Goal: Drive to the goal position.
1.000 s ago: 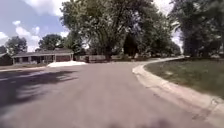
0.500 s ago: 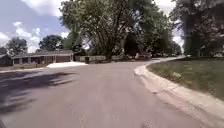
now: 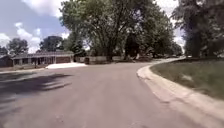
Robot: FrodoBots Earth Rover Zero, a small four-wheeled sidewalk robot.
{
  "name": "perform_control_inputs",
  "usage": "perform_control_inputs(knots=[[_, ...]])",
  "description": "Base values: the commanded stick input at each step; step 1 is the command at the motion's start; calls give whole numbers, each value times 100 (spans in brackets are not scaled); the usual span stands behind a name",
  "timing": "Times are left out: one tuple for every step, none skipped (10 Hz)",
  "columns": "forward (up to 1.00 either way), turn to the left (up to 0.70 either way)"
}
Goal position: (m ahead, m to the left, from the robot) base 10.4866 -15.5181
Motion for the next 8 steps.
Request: perform_control_inputs(knots=[[70,0],[70,0],[70,0],[70,0],[70,0],[70,0],[70,0],[70,0]])
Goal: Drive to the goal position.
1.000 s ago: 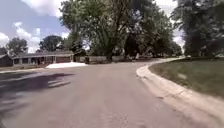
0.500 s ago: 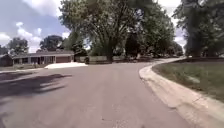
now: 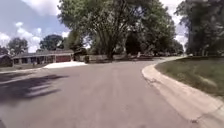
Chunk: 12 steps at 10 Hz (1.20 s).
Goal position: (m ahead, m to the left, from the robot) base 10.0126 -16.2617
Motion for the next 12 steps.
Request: perform_control_inputs(knots=[[70,0],[70,0],[70,0],[70,0],[70,-26],[70,-35],[70,-35],[70,-35],[70,-24],[70,0],[70,0],[70,0]])
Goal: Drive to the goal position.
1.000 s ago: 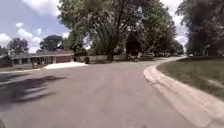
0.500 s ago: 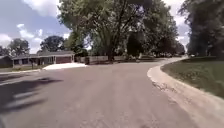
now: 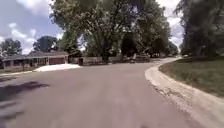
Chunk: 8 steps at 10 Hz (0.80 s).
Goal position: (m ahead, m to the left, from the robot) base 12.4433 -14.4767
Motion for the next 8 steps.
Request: perform_control_inputs(knots=[[70,0],[70,0],[70,0],[70,0],[70,0],[70,0],[70,0],[70,0]])
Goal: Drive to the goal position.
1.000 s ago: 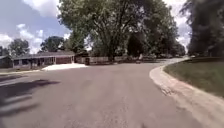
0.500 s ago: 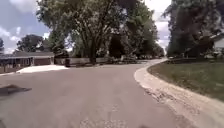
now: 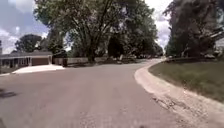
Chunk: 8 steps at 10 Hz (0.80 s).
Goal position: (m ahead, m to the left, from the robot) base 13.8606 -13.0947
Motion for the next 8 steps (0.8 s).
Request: perform_control_inputs(knots=[[70,0],[70,0],[70,0],[70,0],[70,0],[70,-11],[70,-35],[70,-35]])
